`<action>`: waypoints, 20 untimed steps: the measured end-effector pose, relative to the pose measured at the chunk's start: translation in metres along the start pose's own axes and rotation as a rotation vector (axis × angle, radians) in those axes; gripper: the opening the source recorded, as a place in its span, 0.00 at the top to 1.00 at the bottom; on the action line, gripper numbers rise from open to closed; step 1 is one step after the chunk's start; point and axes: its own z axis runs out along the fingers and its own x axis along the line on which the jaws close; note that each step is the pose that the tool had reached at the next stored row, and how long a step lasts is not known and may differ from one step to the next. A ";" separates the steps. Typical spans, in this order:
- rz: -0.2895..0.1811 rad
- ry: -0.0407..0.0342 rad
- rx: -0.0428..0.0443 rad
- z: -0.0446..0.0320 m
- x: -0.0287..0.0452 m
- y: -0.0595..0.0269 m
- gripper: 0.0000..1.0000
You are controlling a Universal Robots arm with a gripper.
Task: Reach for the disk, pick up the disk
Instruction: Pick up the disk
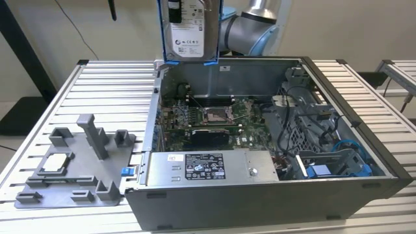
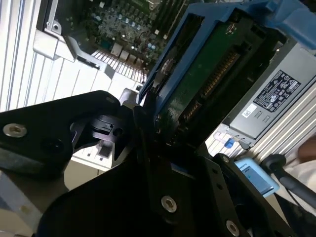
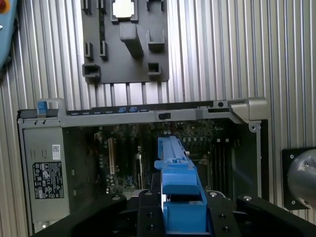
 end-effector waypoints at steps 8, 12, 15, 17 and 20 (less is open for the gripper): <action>0.000 0.0000 0.0000 -0.0004 -0.0031 -0.0360 1.00; 0.000 0.0000 0.0000 -0.0006 -0.0046 -0.0531 1.00; 0.000 0.0000 0.0000 -0.0008 -0.0057 -0.0658 1.00; 0.000 0.0000 0.0000 -0.0009 -0.0064 -0.0737 1.00; 0.000 0.0001 0.0000 -0.0010 -0.0074 -0.0856 1.00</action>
